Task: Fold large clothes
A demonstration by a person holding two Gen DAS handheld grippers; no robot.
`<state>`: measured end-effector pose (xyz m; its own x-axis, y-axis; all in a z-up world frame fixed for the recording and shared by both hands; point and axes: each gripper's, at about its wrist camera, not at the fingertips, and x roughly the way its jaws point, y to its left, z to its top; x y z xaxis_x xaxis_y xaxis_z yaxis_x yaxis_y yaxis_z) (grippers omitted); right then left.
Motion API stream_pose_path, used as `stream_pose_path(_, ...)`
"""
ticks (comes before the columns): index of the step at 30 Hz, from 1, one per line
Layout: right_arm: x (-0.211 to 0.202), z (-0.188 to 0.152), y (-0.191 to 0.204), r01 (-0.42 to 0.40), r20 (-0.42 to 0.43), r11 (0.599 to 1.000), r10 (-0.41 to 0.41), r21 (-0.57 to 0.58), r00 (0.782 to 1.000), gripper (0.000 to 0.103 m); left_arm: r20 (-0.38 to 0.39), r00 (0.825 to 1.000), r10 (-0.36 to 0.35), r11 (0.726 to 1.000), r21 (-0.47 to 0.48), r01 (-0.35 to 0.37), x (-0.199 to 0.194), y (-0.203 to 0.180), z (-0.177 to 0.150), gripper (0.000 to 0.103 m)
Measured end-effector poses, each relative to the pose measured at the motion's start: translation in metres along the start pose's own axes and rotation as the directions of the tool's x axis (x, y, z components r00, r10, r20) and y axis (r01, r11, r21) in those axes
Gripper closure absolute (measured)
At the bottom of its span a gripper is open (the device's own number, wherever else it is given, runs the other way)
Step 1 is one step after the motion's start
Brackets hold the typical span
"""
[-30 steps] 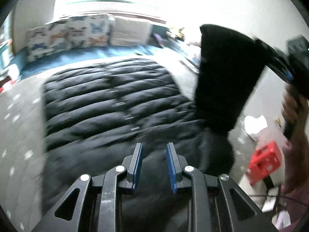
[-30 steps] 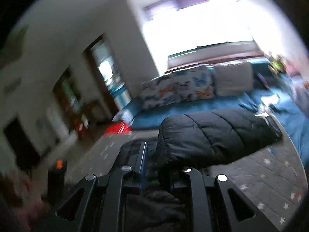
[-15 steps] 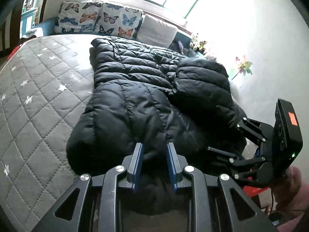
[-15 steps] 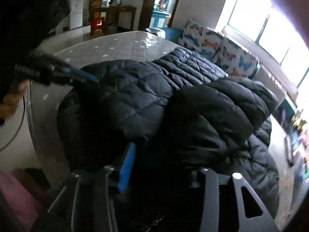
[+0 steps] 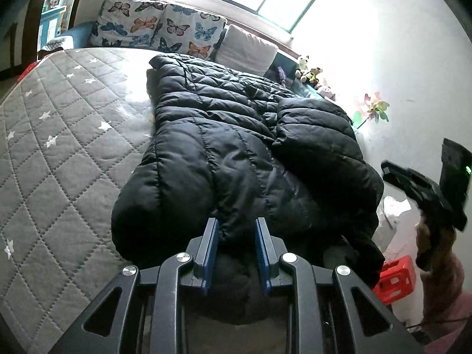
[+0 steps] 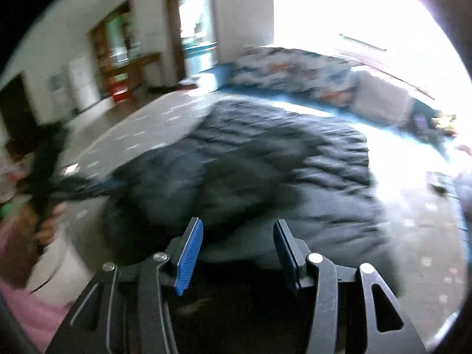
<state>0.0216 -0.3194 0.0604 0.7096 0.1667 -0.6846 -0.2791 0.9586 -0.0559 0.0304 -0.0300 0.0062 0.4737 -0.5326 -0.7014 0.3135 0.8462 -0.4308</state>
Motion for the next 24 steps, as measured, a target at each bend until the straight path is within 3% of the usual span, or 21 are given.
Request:
stream_pose_path(4, 0.029, 0.007, -0.008, 0.061, -0.047, 0.998, -0.059, 0.023, 0.997, 0.047, 0.003, 1.0, -0.001, 1.0, -0.025, 0.002, -0.004, 0.0, -0.001, 0.075)
stream_pose_path(7, 0.043, 0.014, 0.021, 0.02, -0.045, 0.999, -0.021, -0.032, 0.999, 0.047, 0.008, 1.0, 0.005, 0.999, -0.045, -0.005, -0.011, 0.002, -0.002, 0.075)
stream_pose_path(14, 0.026, 0.029, 0.087, -0.09, 0.044, 0.985, 0.098, -0.146, 0.994, 0.047, 0.063, 0.997, 0.041, 0.998, -0.057, -0.037, -0.039, 0.008, -0.006, 0.075)
stream_pose_path(18, 0.044, 0.026, 0.107, -0.171, -0.027, 0.97, 0.169, -0.174, 0.985, 0.047, 0.083, 0.997, 0.004, 0.999, -0.051, 0.0, -0.049, 0.004, -0.008, 0.073)
stream_pose_path(20, 0.053, 0.021, 0.116, -0.191, -0.071, 0.965, 0.18, -0.182, 0.981, 0.047, 0.087, 0.996, -0.001, 0.999, -0.046, 0.005, -0.049, 0.0, -0.008, 0.063)
stream_pose_path(24, 0.04, 0.02, 0.111, -0.204, -0.062, 0.963, 0.196, -0.179, 0.979, 0.047, 0.099, 0.995, 0.022, 1.0, -0.023, -0.02, -0.054, -0.008, -0.005, 0.061)
